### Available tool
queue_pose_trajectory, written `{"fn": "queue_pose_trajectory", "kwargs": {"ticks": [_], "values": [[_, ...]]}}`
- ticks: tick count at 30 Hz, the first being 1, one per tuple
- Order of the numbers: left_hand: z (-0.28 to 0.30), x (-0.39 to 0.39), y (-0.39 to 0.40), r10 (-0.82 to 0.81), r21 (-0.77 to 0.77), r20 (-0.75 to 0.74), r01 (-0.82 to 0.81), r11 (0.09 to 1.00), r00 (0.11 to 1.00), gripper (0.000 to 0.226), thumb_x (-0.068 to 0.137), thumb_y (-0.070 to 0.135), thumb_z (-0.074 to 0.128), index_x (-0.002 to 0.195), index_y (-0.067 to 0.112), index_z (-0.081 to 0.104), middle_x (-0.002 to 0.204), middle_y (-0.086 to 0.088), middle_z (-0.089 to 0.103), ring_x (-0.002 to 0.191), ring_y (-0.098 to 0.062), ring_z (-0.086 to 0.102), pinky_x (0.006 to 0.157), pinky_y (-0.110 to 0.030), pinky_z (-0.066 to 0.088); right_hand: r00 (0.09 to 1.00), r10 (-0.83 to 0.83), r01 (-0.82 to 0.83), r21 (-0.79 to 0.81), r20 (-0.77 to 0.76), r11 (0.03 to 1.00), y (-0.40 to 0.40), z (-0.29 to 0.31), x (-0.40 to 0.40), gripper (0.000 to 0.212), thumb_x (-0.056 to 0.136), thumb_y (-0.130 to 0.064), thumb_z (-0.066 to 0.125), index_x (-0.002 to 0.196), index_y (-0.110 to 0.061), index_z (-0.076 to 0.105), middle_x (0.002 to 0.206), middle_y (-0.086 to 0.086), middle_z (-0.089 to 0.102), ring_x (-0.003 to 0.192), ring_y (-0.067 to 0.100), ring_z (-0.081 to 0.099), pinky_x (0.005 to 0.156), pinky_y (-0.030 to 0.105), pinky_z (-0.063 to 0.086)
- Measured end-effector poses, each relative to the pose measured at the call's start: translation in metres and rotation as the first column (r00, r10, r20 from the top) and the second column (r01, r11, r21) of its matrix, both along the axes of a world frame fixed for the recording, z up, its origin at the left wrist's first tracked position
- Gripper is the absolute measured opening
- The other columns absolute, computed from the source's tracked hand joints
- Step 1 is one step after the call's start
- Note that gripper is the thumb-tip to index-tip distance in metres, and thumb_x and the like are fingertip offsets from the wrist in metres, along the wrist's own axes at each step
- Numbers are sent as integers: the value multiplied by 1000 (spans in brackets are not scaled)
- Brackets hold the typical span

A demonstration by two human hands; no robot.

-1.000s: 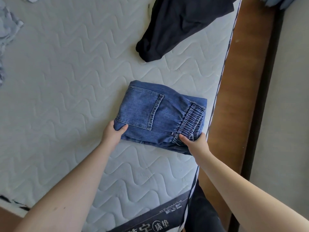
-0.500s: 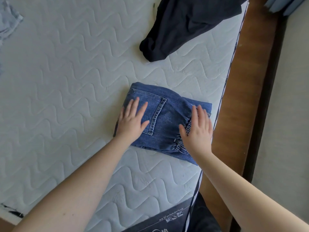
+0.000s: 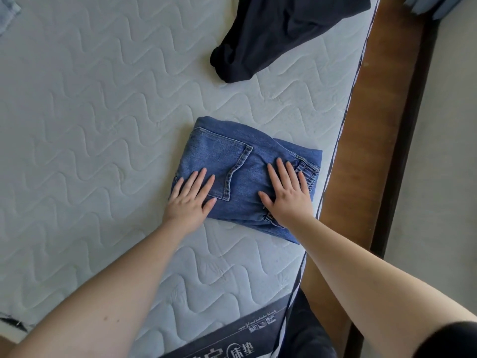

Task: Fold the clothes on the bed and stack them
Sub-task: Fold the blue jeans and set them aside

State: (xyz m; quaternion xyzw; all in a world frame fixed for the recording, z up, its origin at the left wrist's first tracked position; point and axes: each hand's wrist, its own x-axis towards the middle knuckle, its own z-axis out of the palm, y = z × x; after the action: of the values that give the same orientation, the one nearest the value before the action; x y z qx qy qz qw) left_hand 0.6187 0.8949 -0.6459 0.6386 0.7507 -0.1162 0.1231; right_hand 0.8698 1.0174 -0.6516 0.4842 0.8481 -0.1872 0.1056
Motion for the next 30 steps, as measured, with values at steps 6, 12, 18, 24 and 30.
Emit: {"fn": "queue_pose_trajectory", "kwargs": {"ticks": [6, 12, 18, 24, 30], "values": [[30, -17, -33, 132, -316, -12, -129, 940, 991, 61, 100, 55, 16, 155, 37, -4, 163, 10, -16, 150, -11, -7, 120, -46, 6, 990, 55, -40, -119, 131, 992, -15, 40, 21, 71, 99, -59, 20, 157, -24, -2, 165, 0, -8, 151, 19, -8, 122, 39, -4], [112, -4, -71, 85, -232, -20, -87, 969, 996, 56, 102, 47, 27, 155, 31, 17, 163, -1, 17, 148, -18, 17, 118, -43, 9, 992, 21, -10, -89, 125, 996, -59, 133, 21, 66, 101, -56, 24, 156, -20, 16, 163, 5, 15, 151, 26, 10, 121, 42, 5], [222, 5, -124, 10, -11, -38, -11, 1000, 999, 58, 99, 48, 34, 153, 29, 27, 160, -4, 26, 148, -21, 20, 120, -46, 7, 999, 40, -40, 12, 16, 999, -126, 232, -27, 62, 102, -52, 25, 155, -19, 23, 159, 4, 28, 148, 26, 19, 121, 41, 12], [322, 7, -228, 96, 165, -48, -87, 982, 994, 67, 92, 58, 15, 151, 31, 35, 159, -1, 30, 149, -20, 21, 120, -48, 10, 991, 130, -128, 140, -10, 982, -210, 314, -25, 62, 101, -53, 26, 155, -22, 25, 158, 5, 30, 147, 27, 23, 121, 44, 15], [373, -3, -321, 157, 149, 7, -156, 976, 988, 74, 87, 66, -1, 154, 39, 15, 164, 6, 10, 151, -14, 2, 120, -41, -3, 990, 137, -126, 222, -35, 967, -288, 380, 13, 63, 97, -58, 28, 152, -28, 33, 155, 3, 38, 144, 27, 31, 119, 43, 19]]}}
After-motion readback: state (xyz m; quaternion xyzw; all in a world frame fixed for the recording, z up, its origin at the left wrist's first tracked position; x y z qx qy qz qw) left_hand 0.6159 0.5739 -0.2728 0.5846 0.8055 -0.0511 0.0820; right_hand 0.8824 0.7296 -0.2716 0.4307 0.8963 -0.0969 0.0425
